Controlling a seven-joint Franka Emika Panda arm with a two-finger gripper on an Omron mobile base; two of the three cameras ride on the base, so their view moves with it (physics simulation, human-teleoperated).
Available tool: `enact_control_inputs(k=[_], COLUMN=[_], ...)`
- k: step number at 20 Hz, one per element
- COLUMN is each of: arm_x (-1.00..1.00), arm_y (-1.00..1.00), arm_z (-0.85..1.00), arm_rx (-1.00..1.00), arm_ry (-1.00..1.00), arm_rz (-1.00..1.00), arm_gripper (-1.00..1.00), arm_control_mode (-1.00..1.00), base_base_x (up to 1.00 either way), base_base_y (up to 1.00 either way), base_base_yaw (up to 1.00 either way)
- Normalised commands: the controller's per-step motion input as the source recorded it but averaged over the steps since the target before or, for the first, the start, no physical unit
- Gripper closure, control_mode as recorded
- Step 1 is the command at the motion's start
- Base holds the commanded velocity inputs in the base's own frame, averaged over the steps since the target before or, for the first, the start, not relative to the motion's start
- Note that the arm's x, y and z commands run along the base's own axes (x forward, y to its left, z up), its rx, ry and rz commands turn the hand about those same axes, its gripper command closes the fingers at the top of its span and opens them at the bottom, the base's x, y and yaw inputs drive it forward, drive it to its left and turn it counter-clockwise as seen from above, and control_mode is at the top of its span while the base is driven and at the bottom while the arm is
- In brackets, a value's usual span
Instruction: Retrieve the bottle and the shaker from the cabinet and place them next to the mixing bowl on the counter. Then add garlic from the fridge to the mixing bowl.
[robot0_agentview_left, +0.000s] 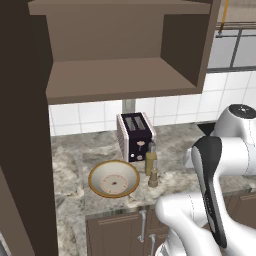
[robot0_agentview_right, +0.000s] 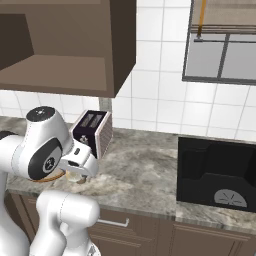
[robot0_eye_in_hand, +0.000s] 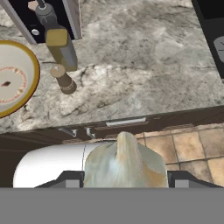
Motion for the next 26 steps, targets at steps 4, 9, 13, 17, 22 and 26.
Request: enact_control_inputs(k=[4, 9, 13, 17, 22, 26], arm_x=[0.00, 0.00, 0.00, 0.20, 0.49, 0.58], arm_y=[0.30, 0.96, 1.00, 0.65, 0.34, 0.24], arm_z=[0.00, 0.00, 0.00, 0.00, 0.00, -0.06], arm_rx=[0.00, -0.07, -0.05, 0.00, 0.00, 0.00], arm_ry=[0.00, 0.00, 0.00, 0.00, 0.00, 0.03], arm_rz=[0.00, 0.23, 0.39, 0.27, 0.21, 0.09], arm_gripper=[1.00, 1.00, 1.00, 1.00, 1.00, 1.00], arm_control_mode=[-1.00, -1.00, -1.00, -1.00, -1.00, -1.00], base_base_x=[0.00, 0.00, 0.00, 0.00, 0.00, 0.00], base_base_y=[0.03, 0.00, 0.00, 0.00, 0.00, 0.00], base_base_yaw=[0.00, 0.00, 0.00, 0.00, 0.00, 0.00])
